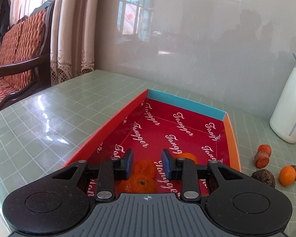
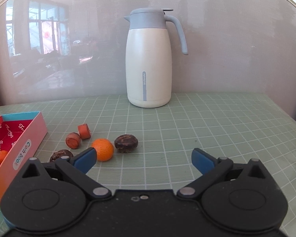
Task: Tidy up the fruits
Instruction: 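Carry the mandarin into the red box and open the left gripper, then move the right tool toward the large dark brown date, then close the right gripper on the dark date and lift it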
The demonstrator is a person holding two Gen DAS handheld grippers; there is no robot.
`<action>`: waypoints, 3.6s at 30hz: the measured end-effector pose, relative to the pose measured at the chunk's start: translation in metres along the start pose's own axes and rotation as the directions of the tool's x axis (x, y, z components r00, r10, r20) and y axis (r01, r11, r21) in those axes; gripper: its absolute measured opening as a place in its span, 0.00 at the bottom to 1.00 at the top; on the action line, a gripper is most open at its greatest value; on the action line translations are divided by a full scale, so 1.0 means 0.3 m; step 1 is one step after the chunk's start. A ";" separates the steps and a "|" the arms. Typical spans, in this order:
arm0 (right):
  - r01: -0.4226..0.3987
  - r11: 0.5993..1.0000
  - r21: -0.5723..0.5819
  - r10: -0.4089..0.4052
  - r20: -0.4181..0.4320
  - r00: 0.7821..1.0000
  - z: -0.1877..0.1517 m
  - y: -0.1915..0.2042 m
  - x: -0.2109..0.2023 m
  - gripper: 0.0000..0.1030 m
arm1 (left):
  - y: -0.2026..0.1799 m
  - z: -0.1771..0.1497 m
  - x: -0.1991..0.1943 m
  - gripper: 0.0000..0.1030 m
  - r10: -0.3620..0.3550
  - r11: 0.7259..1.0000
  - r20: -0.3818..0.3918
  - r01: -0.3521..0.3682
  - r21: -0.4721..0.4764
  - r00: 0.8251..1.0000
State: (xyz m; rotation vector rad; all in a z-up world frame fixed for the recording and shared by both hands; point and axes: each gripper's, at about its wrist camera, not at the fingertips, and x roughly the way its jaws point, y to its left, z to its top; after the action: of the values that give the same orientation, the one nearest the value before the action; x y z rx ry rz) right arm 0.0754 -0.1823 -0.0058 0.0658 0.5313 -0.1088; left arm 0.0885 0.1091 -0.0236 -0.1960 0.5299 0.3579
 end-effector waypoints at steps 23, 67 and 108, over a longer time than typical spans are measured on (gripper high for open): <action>0.005 1.000 0.017 -0.005 -0.001 1.000 0.000 -0.023 -0.002 1.00 | 0.053 0.006 -0.221 1.00 -0.014 0.993 0.147 -0.003 0.115 0.989; -0.204 0.972 -0.115 0.185 -0.155 0.970 -0.049 0.372 0.197 0.78 | 0.500 -0.025 -0.230 1.00 0.265 0.960 0.117 -0.252 -0.119 0.957; -0.255 0.948 -0.190 0.219 -0.190 0.957 -0.045 0.420 0.233 0.45 | 0.480 -0.029 -0.208 1.00 0.260 0.963 0.096 -0.251 -0.100 0.961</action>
State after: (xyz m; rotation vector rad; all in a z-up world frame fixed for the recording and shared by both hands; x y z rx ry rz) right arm 0.1437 -0.0622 -0.0487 -0.0711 0.6957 0.1919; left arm -0.0207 0.2216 -0.0111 -0.1909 0.4332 0.6409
